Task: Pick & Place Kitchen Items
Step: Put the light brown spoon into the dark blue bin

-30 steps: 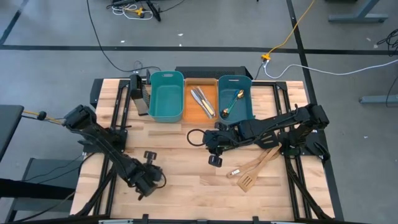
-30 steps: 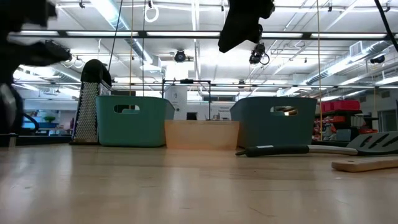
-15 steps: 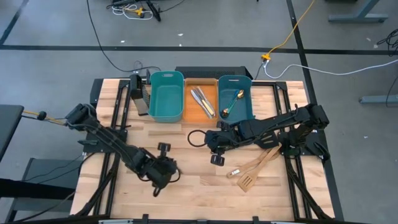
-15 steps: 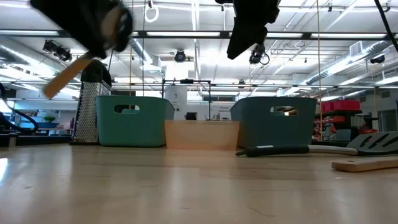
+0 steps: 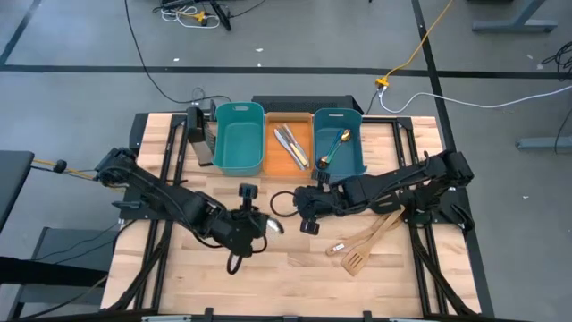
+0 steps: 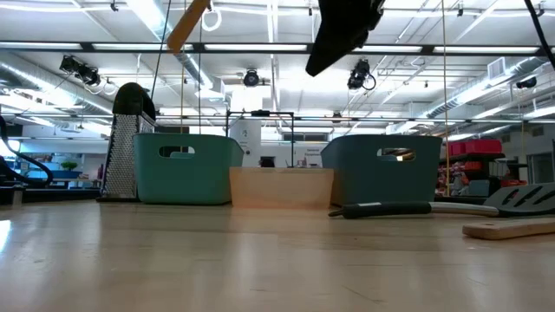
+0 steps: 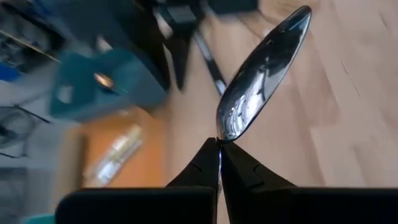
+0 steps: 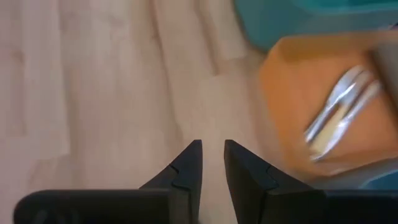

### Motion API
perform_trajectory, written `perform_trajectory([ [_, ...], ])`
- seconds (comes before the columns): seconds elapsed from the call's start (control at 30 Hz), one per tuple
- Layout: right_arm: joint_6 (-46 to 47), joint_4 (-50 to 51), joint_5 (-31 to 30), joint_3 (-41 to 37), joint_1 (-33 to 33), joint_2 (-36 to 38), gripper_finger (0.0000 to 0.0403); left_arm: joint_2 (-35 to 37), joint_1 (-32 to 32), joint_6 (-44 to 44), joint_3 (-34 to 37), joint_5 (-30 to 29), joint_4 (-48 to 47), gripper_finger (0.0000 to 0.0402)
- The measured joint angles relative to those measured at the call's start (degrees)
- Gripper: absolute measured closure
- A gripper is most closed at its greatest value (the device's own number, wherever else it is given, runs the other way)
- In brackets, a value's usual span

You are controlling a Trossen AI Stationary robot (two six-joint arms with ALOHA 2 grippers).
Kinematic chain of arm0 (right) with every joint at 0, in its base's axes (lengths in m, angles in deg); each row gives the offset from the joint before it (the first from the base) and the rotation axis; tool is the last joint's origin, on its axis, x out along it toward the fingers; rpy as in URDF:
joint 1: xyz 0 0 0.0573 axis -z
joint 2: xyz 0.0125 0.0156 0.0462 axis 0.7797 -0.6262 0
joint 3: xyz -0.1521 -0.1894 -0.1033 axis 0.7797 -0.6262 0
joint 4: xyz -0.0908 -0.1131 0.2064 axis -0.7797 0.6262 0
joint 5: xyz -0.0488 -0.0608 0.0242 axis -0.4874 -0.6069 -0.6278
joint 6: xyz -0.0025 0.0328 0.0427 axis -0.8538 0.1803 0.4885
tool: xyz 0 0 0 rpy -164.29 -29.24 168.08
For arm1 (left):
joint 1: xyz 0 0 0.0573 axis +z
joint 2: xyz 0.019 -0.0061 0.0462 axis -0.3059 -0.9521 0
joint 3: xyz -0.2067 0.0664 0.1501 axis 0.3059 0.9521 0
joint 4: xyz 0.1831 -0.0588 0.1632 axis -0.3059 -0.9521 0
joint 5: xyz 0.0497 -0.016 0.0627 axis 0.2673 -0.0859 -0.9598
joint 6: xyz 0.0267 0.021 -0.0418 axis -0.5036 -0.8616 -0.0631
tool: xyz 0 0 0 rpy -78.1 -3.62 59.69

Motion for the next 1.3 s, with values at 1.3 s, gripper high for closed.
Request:
perform_trajectory([
  [1.3,-26.89,-30.89,-15.12,0.00,-9.40,11.02,0.0326,11.19,15.92,-20.79,-6.54,29.04,23.48,0.0396],
])
